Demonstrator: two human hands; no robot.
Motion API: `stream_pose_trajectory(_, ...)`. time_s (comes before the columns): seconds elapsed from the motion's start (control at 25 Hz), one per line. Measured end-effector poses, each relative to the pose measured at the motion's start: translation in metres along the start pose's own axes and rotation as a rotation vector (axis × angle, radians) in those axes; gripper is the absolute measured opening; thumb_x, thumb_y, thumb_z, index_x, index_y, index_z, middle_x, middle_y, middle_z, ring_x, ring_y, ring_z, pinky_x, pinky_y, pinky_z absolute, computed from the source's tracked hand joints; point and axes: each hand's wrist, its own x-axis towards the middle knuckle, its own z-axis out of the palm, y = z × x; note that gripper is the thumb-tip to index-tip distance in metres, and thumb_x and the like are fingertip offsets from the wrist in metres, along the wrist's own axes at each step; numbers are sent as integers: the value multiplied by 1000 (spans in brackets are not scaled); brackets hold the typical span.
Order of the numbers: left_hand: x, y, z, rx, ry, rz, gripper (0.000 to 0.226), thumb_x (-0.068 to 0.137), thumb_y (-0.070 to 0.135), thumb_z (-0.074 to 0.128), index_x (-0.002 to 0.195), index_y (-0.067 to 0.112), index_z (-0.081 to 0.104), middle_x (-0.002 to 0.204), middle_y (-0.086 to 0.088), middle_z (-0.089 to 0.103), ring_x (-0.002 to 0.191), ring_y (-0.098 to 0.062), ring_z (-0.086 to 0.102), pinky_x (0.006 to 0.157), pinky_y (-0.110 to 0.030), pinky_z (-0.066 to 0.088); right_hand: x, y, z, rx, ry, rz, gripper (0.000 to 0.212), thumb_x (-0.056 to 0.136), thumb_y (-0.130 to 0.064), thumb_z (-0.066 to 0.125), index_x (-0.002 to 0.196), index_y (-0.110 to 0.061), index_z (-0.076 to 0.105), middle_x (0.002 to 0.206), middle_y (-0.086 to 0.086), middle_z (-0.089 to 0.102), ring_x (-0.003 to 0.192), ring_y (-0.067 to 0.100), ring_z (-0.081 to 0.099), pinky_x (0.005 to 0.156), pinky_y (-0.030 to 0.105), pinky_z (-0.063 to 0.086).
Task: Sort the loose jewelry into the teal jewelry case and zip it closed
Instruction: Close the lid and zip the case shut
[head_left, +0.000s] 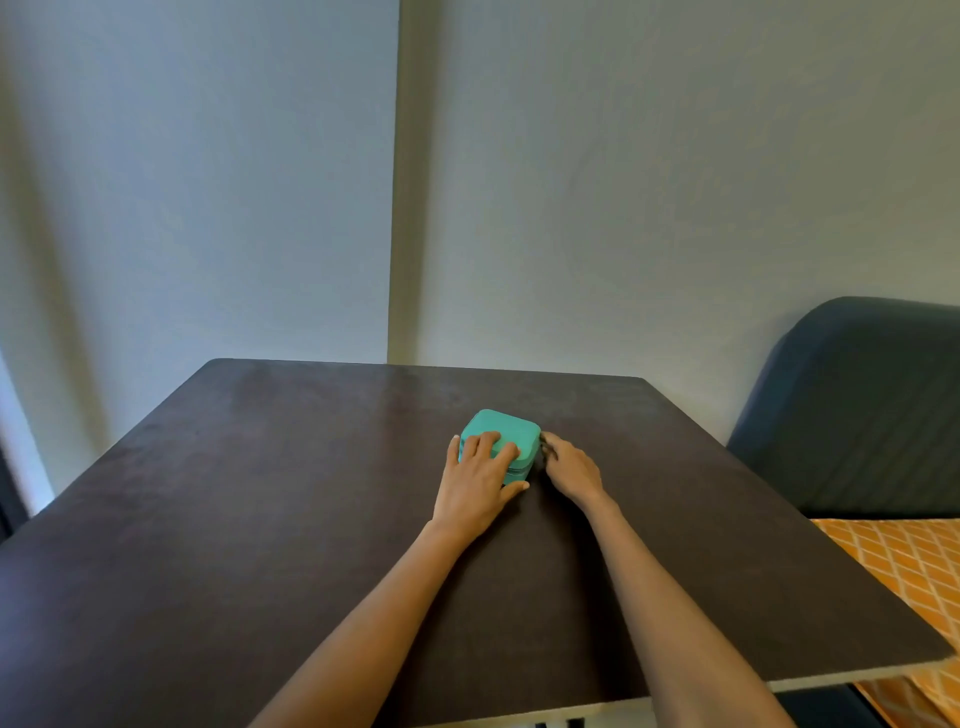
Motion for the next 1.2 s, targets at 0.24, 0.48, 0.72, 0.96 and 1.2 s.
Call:
stream_pose_trajectory(0.24,3,2,-3,162,187,-1,30,68,37,72,91,22,61,129,-9,57,125,-30,50,109,-55,21,-22,3,8,117,115,-58,25,98,-25,43,112,-26,63,102,-3,70,97,18,63,76,30,46)
stream_pose_trajectory(0.48,0,4,-8,100,218,31,36,88,38,49,120,29,62,157,-7,18,145,-28,5,112,-54,-13,-56,-14,9,132,137,-239,15,88,-35,61,81,-26,70,79,-9,67,75,7,59,65,27,46)
stream_pose_trajectory(0.72,0,-2,-5,170,247,41,29,71,36,77,99,32,72,149,-11,37,139,-33,19,111,-61,4,-47,-6,8,92,225,-161,16,84,-41,66,84,-26,72,92,-10,59,90,9,49,67,30,46)
stream_pose_trajectory(0.96,-1,-15,-1,6,260,107,18,82,40,58,94,40,71,153,-4,30,144,-28,14,113,-55,-6,-24,-13,14,149,262,98,17,87,-42,62,88,-28,71,101,-7,63,98,16,57,71,31,46)
stream_pose_trajectory(1.2,-2,-32,-13,-299,201,84,26,80,50,53,92,37,73,155,10,10,146,-17,-9,111,-44,-24,-14,-14,16,306,275,204,14,90,-35,60,91,-26,70,98,-5,70,95,15,61,73,31,49)
